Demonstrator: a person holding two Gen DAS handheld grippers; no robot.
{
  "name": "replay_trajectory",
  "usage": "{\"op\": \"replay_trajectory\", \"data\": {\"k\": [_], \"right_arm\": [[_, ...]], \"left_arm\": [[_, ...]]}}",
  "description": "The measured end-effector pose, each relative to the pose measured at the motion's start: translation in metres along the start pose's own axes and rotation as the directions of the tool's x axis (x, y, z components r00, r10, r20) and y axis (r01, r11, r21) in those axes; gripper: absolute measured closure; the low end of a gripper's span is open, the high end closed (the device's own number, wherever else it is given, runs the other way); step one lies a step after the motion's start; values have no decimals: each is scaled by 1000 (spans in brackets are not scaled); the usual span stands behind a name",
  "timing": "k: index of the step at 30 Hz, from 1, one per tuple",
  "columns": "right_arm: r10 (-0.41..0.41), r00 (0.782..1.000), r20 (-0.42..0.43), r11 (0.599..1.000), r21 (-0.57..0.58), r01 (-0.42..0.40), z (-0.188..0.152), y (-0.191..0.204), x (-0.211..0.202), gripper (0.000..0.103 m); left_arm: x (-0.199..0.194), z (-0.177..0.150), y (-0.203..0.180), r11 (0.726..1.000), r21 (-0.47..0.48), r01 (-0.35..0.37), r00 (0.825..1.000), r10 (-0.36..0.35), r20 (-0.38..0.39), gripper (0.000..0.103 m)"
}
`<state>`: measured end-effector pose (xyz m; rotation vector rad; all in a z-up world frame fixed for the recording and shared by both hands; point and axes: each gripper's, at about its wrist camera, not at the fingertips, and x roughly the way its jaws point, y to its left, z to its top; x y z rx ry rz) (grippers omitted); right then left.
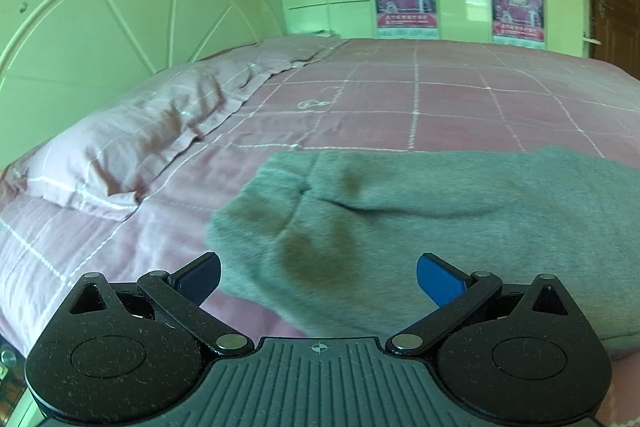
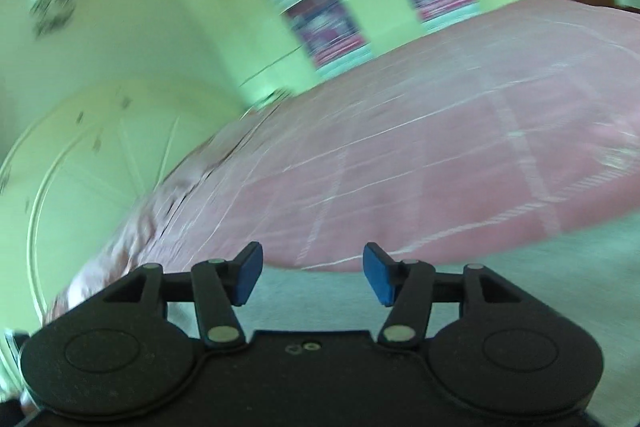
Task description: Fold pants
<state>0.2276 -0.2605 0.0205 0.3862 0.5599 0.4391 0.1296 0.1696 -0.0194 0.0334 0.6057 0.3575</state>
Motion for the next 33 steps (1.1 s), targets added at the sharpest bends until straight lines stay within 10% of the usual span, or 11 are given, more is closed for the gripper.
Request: {"op": "replay_trajectory", "data": {"k": [17, 27, 33], "right_arm": [[20, 922, -388, 920, -354, -169, 4, 102, 237, 63], [125, 839, -530, 912, -272, -307, 4, 103, 253, 88], [70, 867, -493, 910, -324, -258, -4, 113, 260, 102]], "left_arm": [[68, -25, 71, 941, -305, 148, 980, -181, -81, 0], [68, -17, 76, 909, -366, 197, 977, -212, 1, 28], [72, -20, 79, 892, -399, 215, 973, -231, 8, 37]]}}
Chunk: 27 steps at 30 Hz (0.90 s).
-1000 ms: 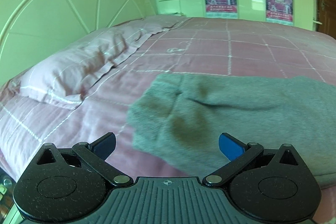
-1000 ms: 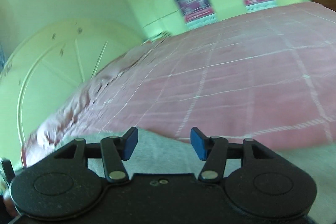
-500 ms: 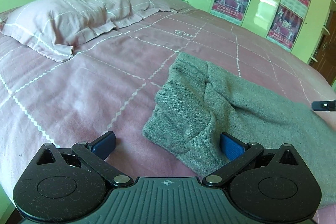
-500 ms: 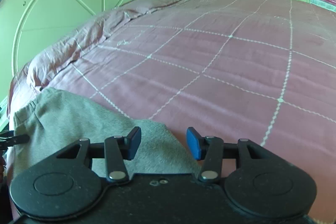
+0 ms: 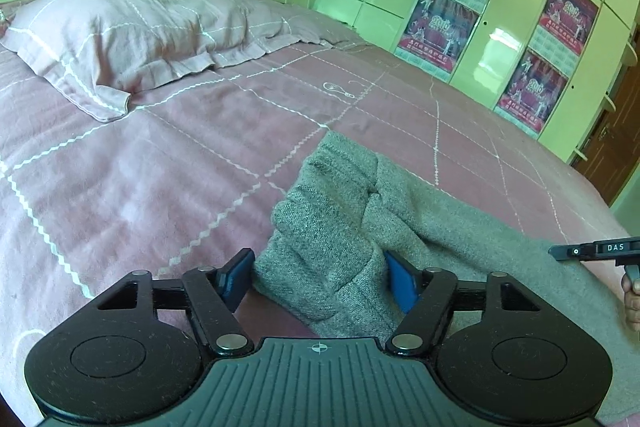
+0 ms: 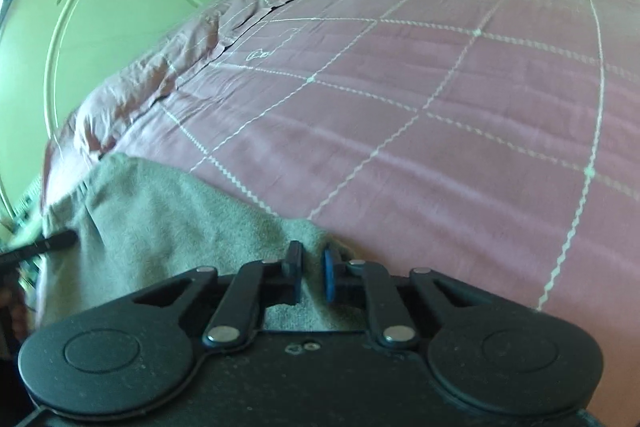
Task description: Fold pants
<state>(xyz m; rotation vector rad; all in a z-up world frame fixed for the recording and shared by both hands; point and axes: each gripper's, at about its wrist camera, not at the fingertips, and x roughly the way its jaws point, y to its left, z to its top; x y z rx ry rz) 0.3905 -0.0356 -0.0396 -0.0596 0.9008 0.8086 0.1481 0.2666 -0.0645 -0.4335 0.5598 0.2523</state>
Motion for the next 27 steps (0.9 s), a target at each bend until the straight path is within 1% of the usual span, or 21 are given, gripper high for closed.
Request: {"op": "replay_trajectory", "data": {"k": [2, 3, 4, 5, 6, 7, 10, 11, 14, 16, 17, 19, 20, 22, 24, 26, 27], "right_arm": [[-24, 998, 65, 999, -23, 25, 3, 9, -12, 103], [-32, 995, 97, 999, -22, 34, 4, 9, -18, 103], [-58, 994, 98, 997, -35, 61, 1, 7, -16, 103], [-101, 994, 44, 993, -49, 104, -3, 5, -5, 103], [-132, 991, -15, 990, -52, 131, -9, 1, 8, 103], [-139, 990, -14, 989, -49, 138, -13, 0, 12, 103], [-140, 990, 23, 990, 27, 139, -14, -1, 1, 103], [-148, 988, 49, 989, 34, 146, -15, 1, -7, 103], [-128, 984, 120, 990, 74, 120, -21, 3, -35, 103], [-130, 980, 151, 988, 102, 116, -27, 0, -55, 102], [-129, 978, 164, 987, 116, 111, -31, -1, -66, 100], [-144, 972, 186, 985, 125, 122, -41, 0, -88, 99], [-148, 969, 198, 984, 132, 124, -47, 0, -99, 98], [-164, 958, 234, 979, 160, 128, -62, -1, -126, 95], [-191, 943, 274, 971, 197, 139, -82, -4, -156, 94], [-244, 915, 322, 952, 261, 162, -108, -7, -189, 94], [-280, 895, 348, 935, 310, 172, -124, -10, -207, 93]], "left_arm": [[-7, 1, 1, 1000, 2, 2, 1000, -2, 31, 42], [-9, 0, -1, 1000, 23, -6, 999, 5, 45, 43], [-7, -2, -2, 999, 49, -20, 999, 18, 42, 43], [-1, -6, -1, 998, 51, -27, 999, 26, 18, 42], [3, -8, 3, 999, 28, -20, 1000, 20, 8, 39], [4, -8, 6, 1000, 7, -11, 1000, 11, 7, 38], [2, -4, 3, 999, 24, -23, 1000, 23, -2, 37], [0, -4, 2, 999, 23, -26, 1000, 26, -7, 36], [-3, -2, 0, 999, 13, -36, 999, 36, -14, 35], [-3, -2, -3, 999, 22, -50, 998, 51, -24, 27], [-4, -3, -4, 998, 27, -61, 998, 62, -26, 24], [-6, -3, -6, 996, 31, -79, 996, 80, -38, 1], [-9, -4, -8, 995, 40, -95, 995, 97, -39, 0], [-15, -5, -11, 993, 53, -105, 993, 107, -41, 0], [-25, -7, -13, 993, 50, -107, 994, 108, -30, 0], [-35, -9, -19, 992, 65, -110, 994, 111, -12, 0], [-40, -9, -23, 992, 75, -104, 995, 104, -1, 0]]}}
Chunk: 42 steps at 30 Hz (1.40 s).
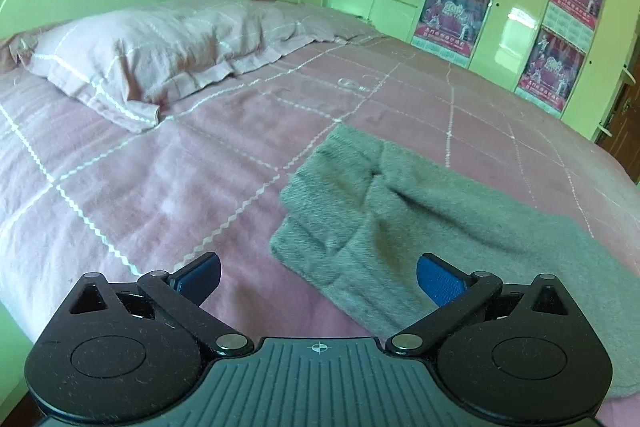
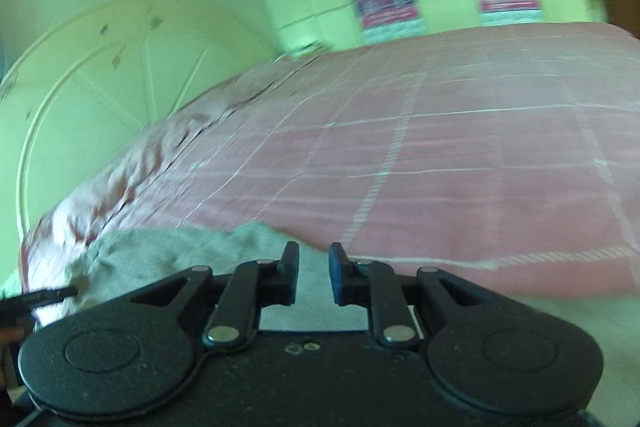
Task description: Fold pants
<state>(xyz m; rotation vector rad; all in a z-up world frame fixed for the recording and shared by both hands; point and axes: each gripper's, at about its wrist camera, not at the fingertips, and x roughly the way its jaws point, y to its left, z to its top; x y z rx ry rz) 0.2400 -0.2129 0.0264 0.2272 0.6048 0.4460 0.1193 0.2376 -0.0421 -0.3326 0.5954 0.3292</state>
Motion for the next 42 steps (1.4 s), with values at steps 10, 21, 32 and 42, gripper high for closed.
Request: {"op": "replay_trajectory", "data": {"k": [10, 21, 32, 42], "right_arm": [[-508, 831, 226, 683, 694, 228, -116, -155, -195, 87], [-554, 811, 189, 492, 860, 136, -158, -208, -182, 80], [-555, 813, 177, 548, 813, 197, -149, -216, -174, 99], [-552, 817, 165, 587, 773, 241, -156, -222, -180, 99]], "left_arm": [[-12, -16, -87, 970, 232, 77, 996, -87, 36, 0], [-7, -53, -116, 939, 333, 83, 996, -86, -5, 0], [-19, -42, -143, 943, 327, 62, 997, -75, 27, 0], [-13, -87, -257, 885, 422, 196, 980, -167, -106, 0]]}}
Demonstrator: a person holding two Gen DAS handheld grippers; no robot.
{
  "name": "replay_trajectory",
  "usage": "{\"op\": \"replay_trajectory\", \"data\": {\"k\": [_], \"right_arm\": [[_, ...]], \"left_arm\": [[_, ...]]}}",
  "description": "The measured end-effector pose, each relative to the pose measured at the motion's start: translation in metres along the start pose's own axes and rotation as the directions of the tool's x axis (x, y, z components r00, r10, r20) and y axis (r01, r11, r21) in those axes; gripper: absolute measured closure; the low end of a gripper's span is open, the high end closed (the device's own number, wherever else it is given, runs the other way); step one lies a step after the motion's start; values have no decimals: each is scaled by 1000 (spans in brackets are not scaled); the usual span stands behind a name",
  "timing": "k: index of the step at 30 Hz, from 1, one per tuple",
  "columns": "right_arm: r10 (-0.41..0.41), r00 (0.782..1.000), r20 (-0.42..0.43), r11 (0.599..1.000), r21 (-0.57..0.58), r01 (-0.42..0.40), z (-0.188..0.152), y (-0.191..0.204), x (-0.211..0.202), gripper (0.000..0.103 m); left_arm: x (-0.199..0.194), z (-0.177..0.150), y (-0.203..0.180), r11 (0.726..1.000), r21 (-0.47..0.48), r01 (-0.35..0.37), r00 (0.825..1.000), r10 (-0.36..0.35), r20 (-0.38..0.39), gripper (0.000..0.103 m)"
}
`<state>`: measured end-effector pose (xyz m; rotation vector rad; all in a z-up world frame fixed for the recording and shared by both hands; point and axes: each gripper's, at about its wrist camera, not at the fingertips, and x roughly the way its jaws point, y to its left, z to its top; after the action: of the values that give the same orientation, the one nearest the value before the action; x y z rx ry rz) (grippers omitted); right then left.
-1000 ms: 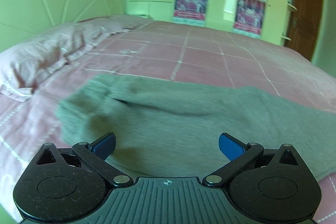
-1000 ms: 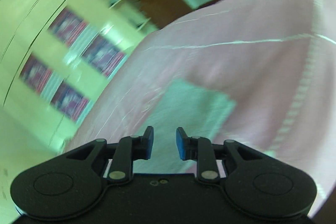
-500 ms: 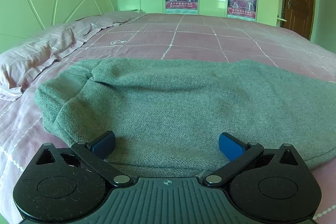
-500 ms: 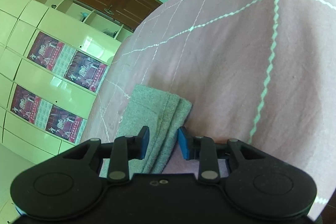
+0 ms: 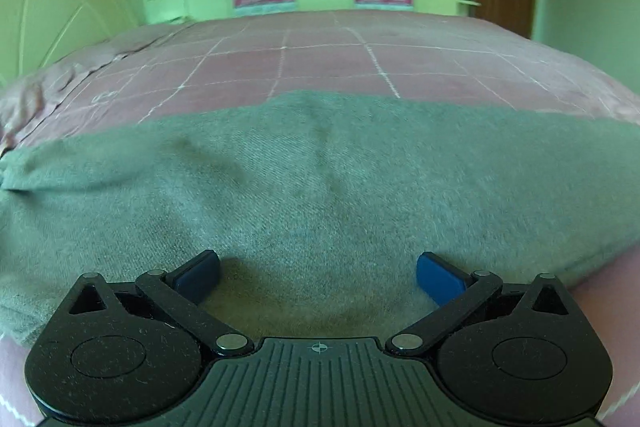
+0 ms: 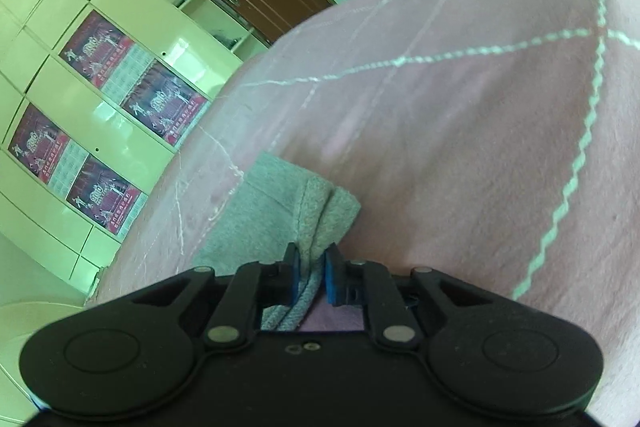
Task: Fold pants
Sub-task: 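Grasp the pants edge with the right gripper and hold it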
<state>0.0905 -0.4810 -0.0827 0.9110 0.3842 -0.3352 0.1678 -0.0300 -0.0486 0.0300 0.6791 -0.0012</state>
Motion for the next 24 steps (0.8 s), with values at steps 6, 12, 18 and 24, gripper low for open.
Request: {"op": "replay_trajectory", "data": {"k": [6, 12, 18, 24], "right_arm": [[77, 997, -8, 996, 38, -77, -1, -10, -13, 90], [103, 995, 2, 994, 44, -103, -4, -12, -17, 89], [111, 994, 25, 993, 29, -112, -2, -11, -24, 85], [117, 992, 52, 987, 108, -122, -1, -19, -28, 84]], "left_arm": [[-26, 9, -72, 980, 62, 188, 977, -193, 89, 0], [-20, 12, -174, 939, 149, 311, 949, -316, 13, 0], [-44, 19, -223, 924, 235, 301, 950, -313, 15, 0], [-46, 6, -220, 936, 210, 282, 957, -290, 11, 0]]}}
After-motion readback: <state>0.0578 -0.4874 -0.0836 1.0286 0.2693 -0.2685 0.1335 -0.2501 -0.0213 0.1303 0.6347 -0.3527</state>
